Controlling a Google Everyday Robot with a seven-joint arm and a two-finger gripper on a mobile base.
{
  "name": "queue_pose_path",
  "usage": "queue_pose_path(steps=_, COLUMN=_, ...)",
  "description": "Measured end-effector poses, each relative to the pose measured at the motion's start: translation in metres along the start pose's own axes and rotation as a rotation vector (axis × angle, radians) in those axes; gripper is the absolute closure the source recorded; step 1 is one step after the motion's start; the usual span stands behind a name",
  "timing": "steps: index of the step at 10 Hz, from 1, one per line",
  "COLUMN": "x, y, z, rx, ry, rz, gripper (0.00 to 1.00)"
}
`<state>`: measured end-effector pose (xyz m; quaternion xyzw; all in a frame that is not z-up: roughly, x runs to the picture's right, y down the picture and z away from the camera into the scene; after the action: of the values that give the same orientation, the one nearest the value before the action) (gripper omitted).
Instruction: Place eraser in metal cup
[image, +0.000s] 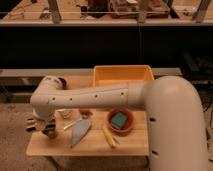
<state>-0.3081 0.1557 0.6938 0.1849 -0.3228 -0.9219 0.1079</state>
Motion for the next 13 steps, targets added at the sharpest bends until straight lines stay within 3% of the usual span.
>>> queue_pose_path(steps=4, x=-0.011, y=0.018, z=0.016, rx=-0.031, ry=-0.022, rz=0.04, gripper=1.0)
queue_pose_path(steps=8, x=-0.018, y=0.024, z=0.024, rx=-0.033, ry=-0.03, rz=0.068, gripper=0.99)
queue_pose_path(steps=11, x=-0.02, y=0.025, z=0.023, rx=-0.033, ry=-0.024, rz=0.079, gripper=0.77)
queue_pose_path(steps=13, x=-0.02, y=0.025, z=0.021, rx=-0.033, ry=-0.016, rz=0.083, gripper=0.54)
